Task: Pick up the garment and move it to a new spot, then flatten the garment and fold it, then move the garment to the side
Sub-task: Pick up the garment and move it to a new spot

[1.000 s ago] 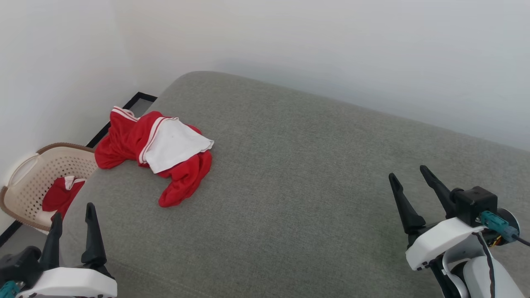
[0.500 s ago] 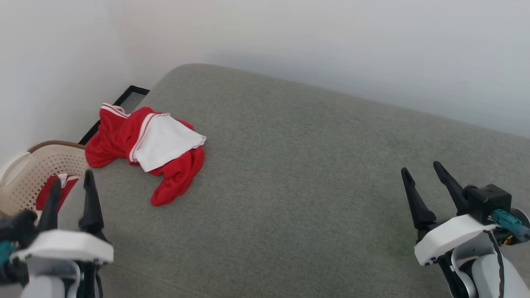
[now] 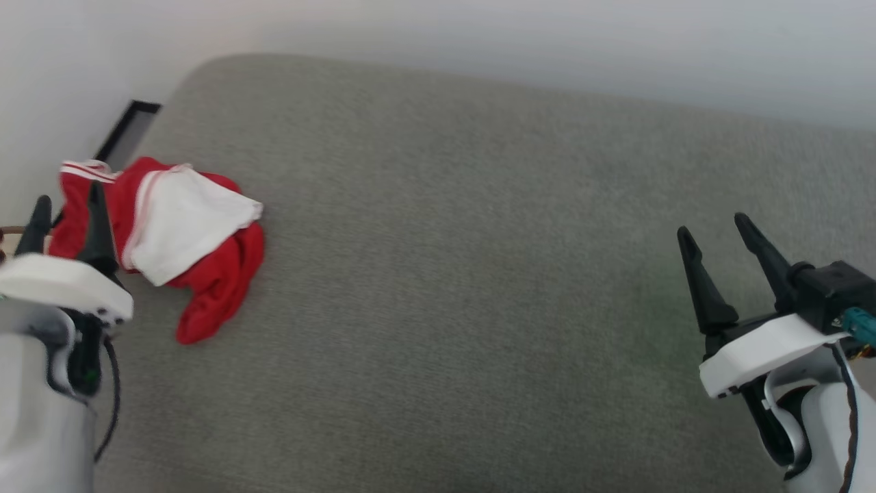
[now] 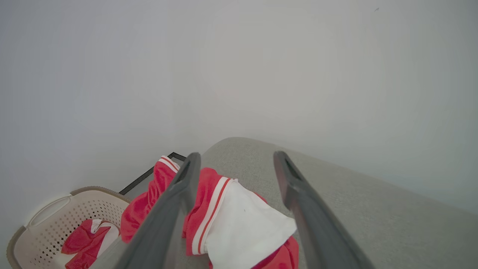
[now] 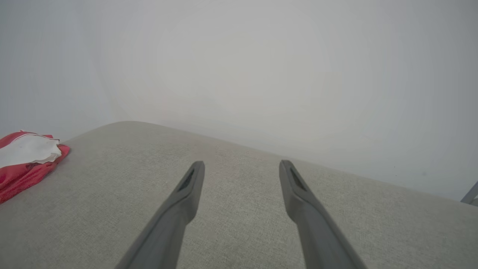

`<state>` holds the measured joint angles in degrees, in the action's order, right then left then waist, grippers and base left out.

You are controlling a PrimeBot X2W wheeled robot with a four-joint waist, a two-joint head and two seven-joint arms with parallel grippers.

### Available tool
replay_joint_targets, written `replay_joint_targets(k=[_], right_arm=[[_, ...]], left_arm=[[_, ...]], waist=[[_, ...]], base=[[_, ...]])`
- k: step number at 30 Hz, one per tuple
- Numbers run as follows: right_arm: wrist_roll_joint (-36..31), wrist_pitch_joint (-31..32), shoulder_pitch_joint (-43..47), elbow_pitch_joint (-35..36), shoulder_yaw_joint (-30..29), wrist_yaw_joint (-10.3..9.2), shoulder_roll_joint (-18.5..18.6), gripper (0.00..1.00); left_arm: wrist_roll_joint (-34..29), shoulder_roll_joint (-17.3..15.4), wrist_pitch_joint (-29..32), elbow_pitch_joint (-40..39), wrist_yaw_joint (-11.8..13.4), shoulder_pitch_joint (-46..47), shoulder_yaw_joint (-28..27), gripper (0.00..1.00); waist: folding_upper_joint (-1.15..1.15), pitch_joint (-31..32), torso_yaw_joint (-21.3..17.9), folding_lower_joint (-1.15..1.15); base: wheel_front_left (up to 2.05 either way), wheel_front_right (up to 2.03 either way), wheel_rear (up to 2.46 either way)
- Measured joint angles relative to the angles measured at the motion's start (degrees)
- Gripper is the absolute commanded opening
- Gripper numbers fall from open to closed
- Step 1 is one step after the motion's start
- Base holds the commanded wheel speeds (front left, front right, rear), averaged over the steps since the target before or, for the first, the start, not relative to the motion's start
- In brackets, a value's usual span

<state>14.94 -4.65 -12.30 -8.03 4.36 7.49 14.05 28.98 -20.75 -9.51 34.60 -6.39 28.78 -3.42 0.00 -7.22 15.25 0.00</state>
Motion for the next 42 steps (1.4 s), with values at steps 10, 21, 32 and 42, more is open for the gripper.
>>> replay_joint_targets(k=[10, 21, 32, 42], right_arm=[[-0.32, 1.58, -1.69, 3.15, -1.07, 0.01, 1.56, 1.00], [-0.30, 4.08, -3.67, 6.56, -1.09, 0.01, 3.19, 1.00], [-0.01, 5.21, -4.16, 7.62, -1.38, 0.01, 3.86, 1.00], [0.13, 4.28, -4.05, 6.01, -2.37, 0.01, 2.52, 1.00]], left_arm=[[1.80, -2.46, 8.87, 21.58, 0.59, 13.84, 1.68, 1.00], [2.37, -1.25, 23.46, 36.08, 4.75, 23.35, 3.24, 1.00], [4.78, -1.23, 29.55, 36.84, 4.48, 25.72, 2.49, 0.00], [2.96, -3.08, 22.31, 34.23, 0.70, 25.16, 5.28, 0.00]], waist=[[0.00, -8.25, -4.45, 0.00], [0.00, -16.60, -6.21, 0.00], [0.00, -18.52, -5.67, 0.00], [0.00, -14.83, -4.86, 0.00]], base=[[0.00, 0.00, 0.00], [0.00, 0.00, 0.00], [0.00, 0.00, 0.00], [0.00, 0.00, 0.00]])
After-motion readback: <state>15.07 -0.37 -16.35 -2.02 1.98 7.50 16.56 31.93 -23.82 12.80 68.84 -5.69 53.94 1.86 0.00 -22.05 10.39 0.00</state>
